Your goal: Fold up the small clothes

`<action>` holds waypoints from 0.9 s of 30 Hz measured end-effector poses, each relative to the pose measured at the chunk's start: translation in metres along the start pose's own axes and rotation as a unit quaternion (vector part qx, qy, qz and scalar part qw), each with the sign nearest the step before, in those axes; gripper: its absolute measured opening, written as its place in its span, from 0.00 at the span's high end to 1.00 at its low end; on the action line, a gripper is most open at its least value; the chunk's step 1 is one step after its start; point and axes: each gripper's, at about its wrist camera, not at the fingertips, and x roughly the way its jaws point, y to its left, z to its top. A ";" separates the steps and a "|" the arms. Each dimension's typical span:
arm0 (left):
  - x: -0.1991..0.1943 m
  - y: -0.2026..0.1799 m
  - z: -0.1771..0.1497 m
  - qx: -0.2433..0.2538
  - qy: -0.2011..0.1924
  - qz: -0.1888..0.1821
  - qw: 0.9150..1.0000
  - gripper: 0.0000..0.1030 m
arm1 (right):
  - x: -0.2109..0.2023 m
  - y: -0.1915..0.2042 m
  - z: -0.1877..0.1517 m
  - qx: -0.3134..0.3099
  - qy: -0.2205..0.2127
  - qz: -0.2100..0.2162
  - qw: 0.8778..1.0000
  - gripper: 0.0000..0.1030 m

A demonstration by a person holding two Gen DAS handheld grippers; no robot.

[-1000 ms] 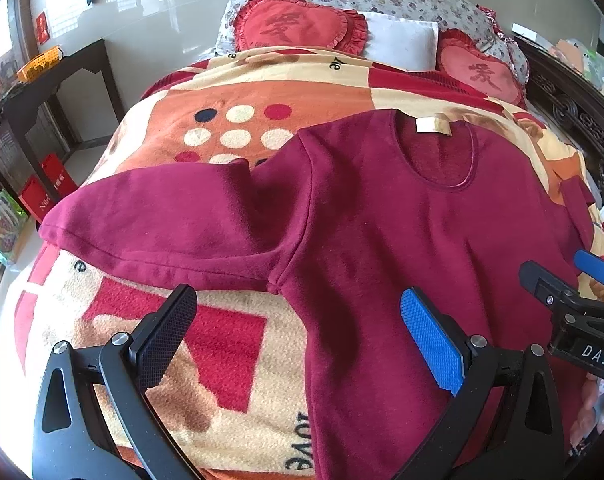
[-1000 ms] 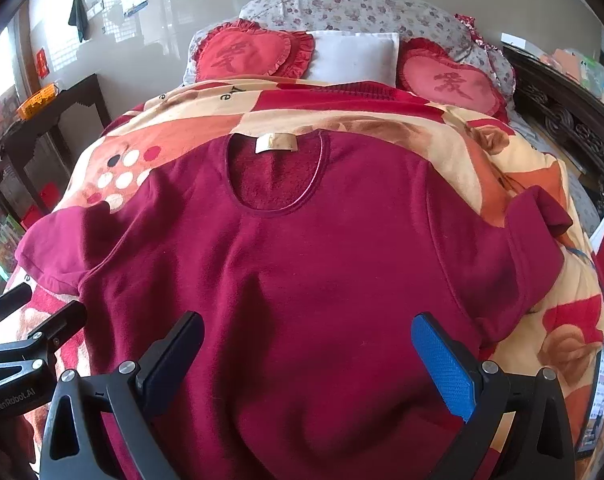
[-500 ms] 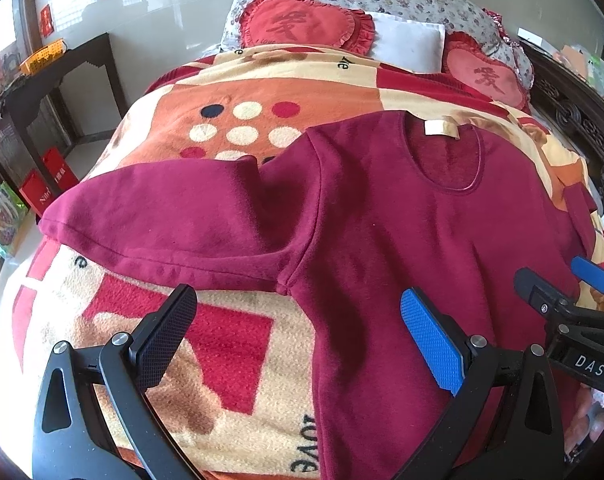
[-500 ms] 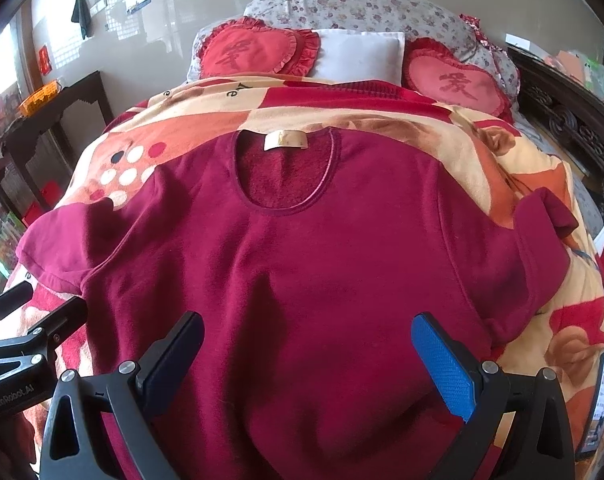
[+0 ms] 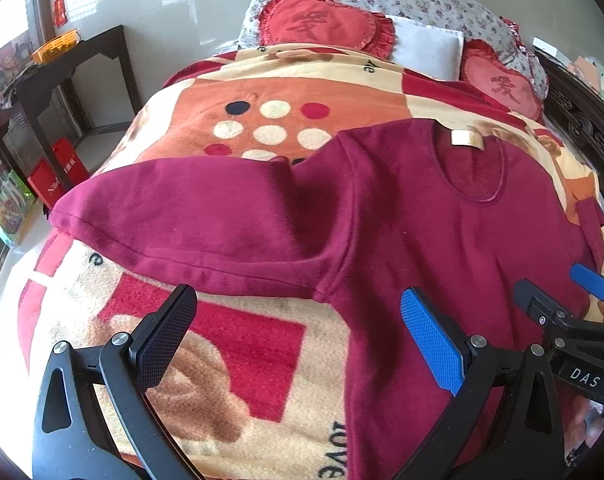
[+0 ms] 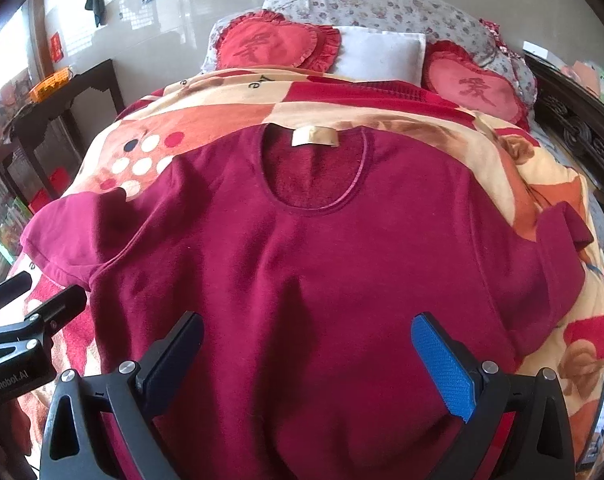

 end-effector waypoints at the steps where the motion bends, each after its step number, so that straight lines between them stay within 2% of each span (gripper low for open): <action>1: 0.000 0.002 0.000 -0.001 0.001 0.001 1.000 0.01 | 0.001 0.003 0.001 -0.002 0.000 0.000 1.000 0.00; 8: 0.000 0.024 0.004 -0.023 0.005 -0.005 1.000 0.01 | 0.006 0.017 0.003 -0.015 0.005 0.009 1.000 0.00; 12: 0.001 0.062 0.010 -0.072 0.016 -0.018 0.997 0.01 | 0.008 0.024 0.003 -0.024 0.010 0.016 1.000 0.00; 15: 0.004 0.103 0.015 -0.125 0.019 -0.022 0.992 0.01 | 0.011 0.027 0.003 -0.025 0.014 0.020 0.999 0.00; 20: 0.018 0.181 0.023 -0.221 0.022 -0.009 0.975 0.05 | 0.016 0.031 0.004 -0.025 0.022 0.026 0.999 0.00; 22: 0.029 0.216 0.024 -0.262 0.022 0.005 0.965 0.07 | 0.020 0.034 0.003 -0.028 0.026 0.029 0.999 0.00; 24: 0.042 0.243 0.025 -0.297 0.030 0.018 0.954 0.19 | 0.022 0.036 0.003 -0.031 0.029 0.030 0.999 0.00; 27: 0.057 0.273 0.027 -0.340 0.033 0.026 0.939 0.21 | 0.026 0.039 0.003 -0.034 0.035 0.031 0.998 0.00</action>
